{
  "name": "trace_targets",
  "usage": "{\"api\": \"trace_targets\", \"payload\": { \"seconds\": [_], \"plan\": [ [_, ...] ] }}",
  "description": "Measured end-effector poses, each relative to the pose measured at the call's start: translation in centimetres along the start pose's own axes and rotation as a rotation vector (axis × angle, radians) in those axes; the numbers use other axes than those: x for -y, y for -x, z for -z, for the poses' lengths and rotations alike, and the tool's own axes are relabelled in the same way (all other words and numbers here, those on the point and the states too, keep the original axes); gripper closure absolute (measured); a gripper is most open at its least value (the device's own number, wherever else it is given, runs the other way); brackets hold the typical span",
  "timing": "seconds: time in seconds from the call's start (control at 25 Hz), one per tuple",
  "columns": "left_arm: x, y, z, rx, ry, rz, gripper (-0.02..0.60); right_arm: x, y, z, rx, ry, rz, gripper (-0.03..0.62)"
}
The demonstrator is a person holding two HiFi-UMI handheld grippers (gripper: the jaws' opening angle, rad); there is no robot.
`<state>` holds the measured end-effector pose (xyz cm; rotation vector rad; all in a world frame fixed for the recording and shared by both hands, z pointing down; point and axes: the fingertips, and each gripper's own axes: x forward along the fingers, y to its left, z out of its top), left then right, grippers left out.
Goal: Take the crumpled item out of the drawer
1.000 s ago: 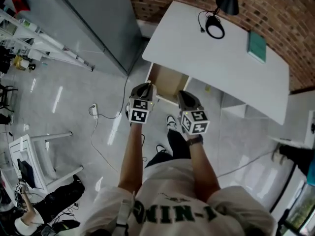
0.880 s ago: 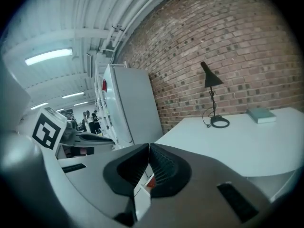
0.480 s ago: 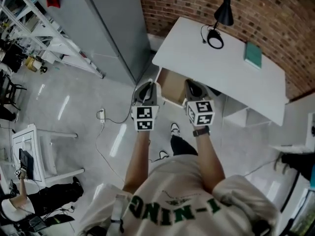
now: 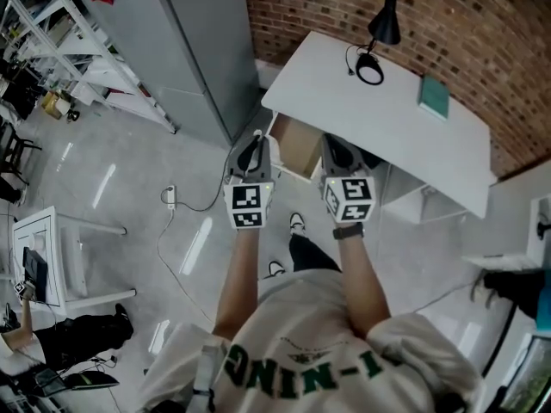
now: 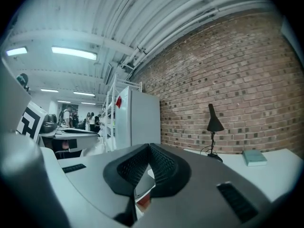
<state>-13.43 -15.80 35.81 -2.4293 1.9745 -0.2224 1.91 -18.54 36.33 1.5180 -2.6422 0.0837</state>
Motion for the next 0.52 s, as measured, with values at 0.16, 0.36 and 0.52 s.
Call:
{"api": "trace_targets", "payload": {
  "seconds": [0.16,0.36,0.52],
  "plan": [
    [1.2,0.2,-0.3,0.003,0.019,0.001,0.545,1.0,1.0,0.9,-0.009,-0.017,0.007,0.589],
    [1.5,-2.8,-0.3,-0.018,0.006,-0.02,0.545,3.7,-1.8,1.9,-0.02,-0.045,-0.02,0.589],
    [1.6,-5.6,1.7,-0.081,0.027,-0.052,0.545,5.9,-4.4,3.6,-0.069,-0.056,-0.068,0.589]
  ]
}}
